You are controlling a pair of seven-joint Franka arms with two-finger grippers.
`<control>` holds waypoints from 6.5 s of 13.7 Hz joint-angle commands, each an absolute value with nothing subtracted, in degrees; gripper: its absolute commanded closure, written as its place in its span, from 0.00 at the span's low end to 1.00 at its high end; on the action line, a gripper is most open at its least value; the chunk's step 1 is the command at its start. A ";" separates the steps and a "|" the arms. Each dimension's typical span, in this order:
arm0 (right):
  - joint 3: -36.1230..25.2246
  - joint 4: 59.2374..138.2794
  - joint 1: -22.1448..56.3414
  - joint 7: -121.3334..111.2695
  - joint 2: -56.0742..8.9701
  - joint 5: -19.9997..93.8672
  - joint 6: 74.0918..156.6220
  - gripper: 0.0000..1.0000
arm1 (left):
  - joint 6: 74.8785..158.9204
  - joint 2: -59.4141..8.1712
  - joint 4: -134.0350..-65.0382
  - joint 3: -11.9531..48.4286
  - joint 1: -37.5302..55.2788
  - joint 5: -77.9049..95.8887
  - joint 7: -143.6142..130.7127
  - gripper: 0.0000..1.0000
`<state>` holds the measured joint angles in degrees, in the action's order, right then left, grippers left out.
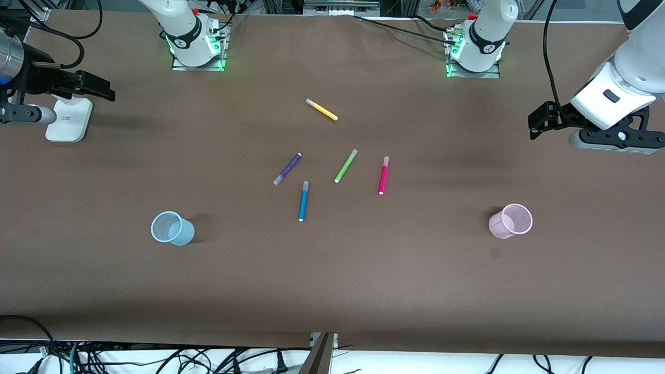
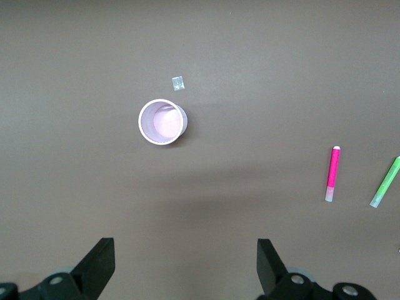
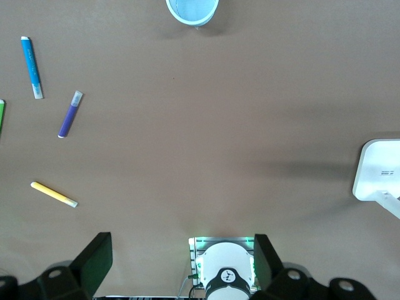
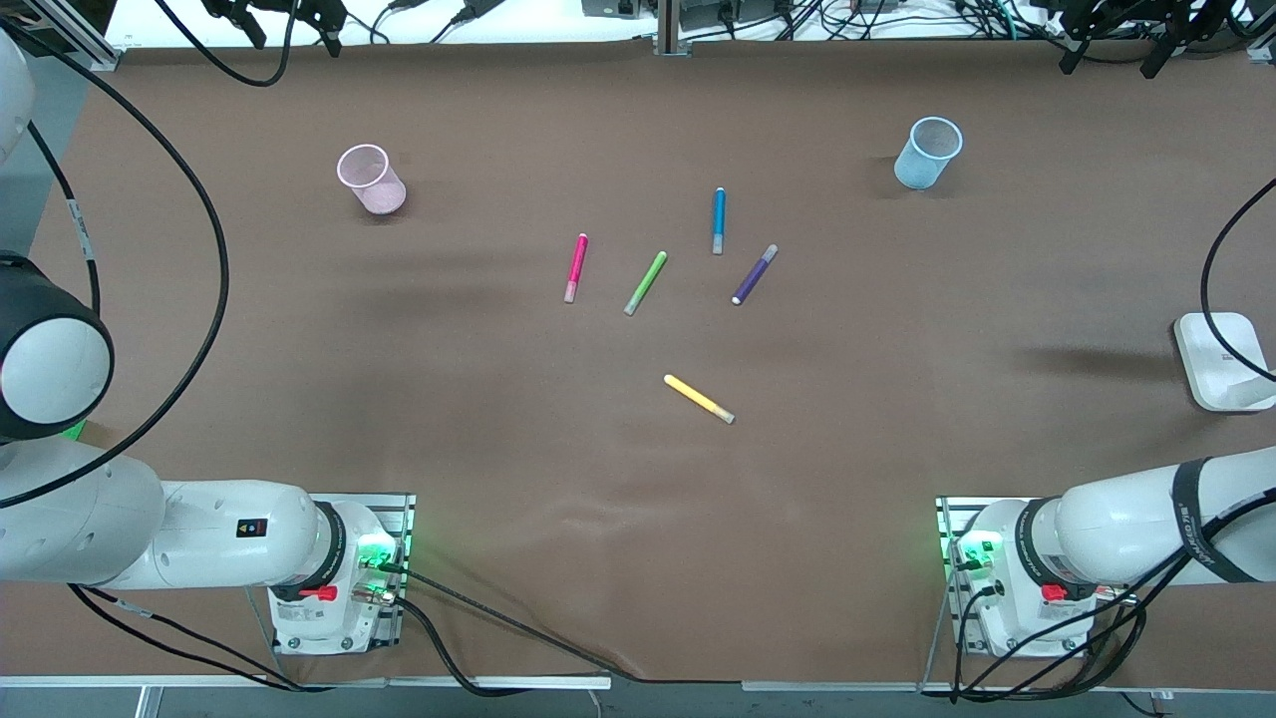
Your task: Place pink and blue markers in matching cups
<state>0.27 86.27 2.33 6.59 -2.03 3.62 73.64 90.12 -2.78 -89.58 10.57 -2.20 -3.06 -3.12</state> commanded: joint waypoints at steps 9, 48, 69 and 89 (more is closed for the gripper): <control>1.23 85.08 2.29 5.27 -3.43 3.08 74.09 0.00 | 89.38 -1.93 -90.17 10.28 -2.02 -1.49 -2.99 0.00; 1.23 88.68 33.13 44.12 -41.12 2.64 128.05 0.00 | 166.73 -29.36 -133.42 29.53 1.14 -12.04 -1.22 0.21; 1.23 86.92 34.89 43.68 -48.43 2.55 138.25 1.00 | 127.87 -18.64 -126.24 29.36 -0.26 -13.36 1.58 0.97; 1.14 75.85 9.78 16.79 -35.24 21.33 95.46 1.00 | 74.80 -24.78 -99.67 21.54 0.09 -47.35 24.95 0.97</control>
<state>0.18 77.47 13.38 19.26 -34.73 17.23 98.53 77.33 -22.46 -103.37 22.80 -0.22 -44.41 21.50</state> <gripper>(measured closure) 0.819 0.793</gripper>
